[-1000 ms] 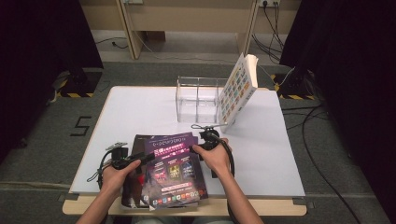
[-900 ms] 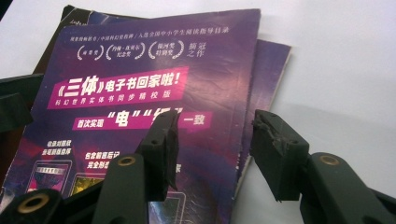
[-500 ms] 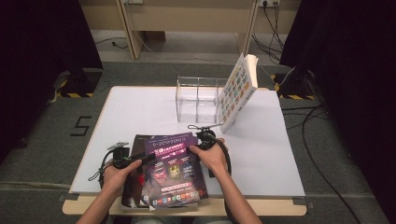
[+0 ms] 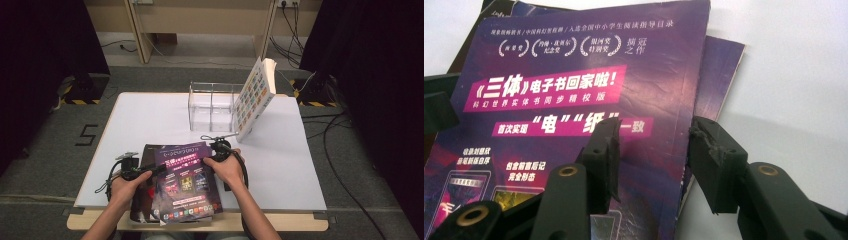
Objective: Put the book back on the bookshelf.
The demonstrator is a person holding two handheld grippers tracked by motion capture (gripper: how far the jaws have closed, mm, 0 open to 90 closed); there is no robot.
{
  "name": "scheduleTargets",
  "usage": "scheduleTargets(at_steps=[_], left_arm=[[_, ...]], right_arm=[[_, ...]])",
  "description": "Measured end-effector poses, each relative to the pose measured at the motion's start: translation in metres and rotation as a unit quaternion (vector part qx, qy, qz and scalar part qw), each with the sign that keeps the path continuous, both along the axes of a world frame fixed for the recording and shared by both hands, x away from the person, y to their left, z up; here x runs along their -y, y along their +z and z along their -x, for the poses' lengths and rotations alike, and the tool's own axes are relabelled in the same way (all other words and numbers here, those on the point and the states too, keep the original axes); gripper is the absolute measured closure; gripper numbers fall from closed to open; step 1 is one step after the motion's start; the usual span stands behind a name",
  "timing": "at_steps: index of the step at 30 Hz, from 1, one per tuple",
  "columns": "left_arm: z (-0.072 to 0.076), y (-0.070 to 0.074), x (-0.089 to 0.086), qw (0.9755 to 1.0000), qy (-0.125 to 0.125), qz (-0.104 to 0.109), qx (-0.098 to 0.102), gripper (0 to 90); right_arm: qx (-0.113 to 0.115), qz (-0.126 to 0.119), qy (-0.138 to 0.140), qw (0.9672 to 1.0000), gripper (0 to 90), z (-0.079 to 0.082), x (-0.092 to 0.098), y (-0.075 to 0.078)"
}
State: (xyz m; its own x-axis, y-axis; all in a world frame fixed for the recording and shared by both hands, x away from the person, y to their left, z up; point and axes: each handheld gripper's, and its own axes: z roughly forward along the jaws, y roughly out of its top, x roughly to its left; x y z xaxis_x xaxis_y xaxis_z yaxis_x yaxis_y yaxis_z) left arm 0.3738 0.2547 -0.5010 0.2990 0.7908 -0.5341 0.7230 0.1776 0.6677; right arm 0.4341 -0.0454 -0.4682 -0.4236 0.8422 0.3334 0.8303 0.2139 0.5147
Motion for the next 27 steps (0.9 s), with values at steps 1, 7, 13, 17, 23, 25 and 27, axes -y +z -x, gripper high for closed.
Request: scheduleTargets(at_steps=[1, 7, 13, 17, 23, 25, 27], left_arm=[[-0.0003, 0.0001, -0.0001, 1.0000, 0.000, 0.000, -0.001, 38.4], [-0.0013, 0.0008, 0.0005, 1.0000, 0.000, -0.003, -0.003, 38.3], [-0.0005, 0.0009, 0.0019, 0.9999, 0.001, -0.012, 0.000, 39.0], [0.0003, 0.0018, 0.0027, 0.9998, 0.002, -0.019, 0.004, 40.4], [0.0011, 0.0078, 0.0023, 0.9995, 0.010, -0.028, 0.011, 45.4], [-0.0001, 0.0080, 0.0011, 0.9992, 0.020, -0.032, 0.013, 51.1], [-0.0020, 0.0074, -0.0011, 0.9991, 0.029, -0.029, 0.009, 58.3]], right_arm=[[-0.001, 0.001, 0.001, 1.0000, 56.4, 0.0001, 0.0002, 0.0002], [-0.011, -0.011, 0.004, 0.9999, 56.3, -0.0014, 0.0037, 0.0000], [-0.024, -0.031, 0.004, 0.9992, 49.4, -0.0030, 0.0054, -0.0007], [-0.021, -0.030, 0.002, 0.9993, 48.2, -0.0018, 0.0042, -0.0006], [-0.015, -0.021, 0.009, 0.9996, 48.5, -0.0010, 0.0030, 0.0000], [-0.026, -0.021, 0.011, 0.9994, 49.3, -0.0010, 0.0039, 0.0013], [-0.030, -0.022, 0.012, 0.9992, 51.9, -0.0007, 0.0058, 0.0012]])
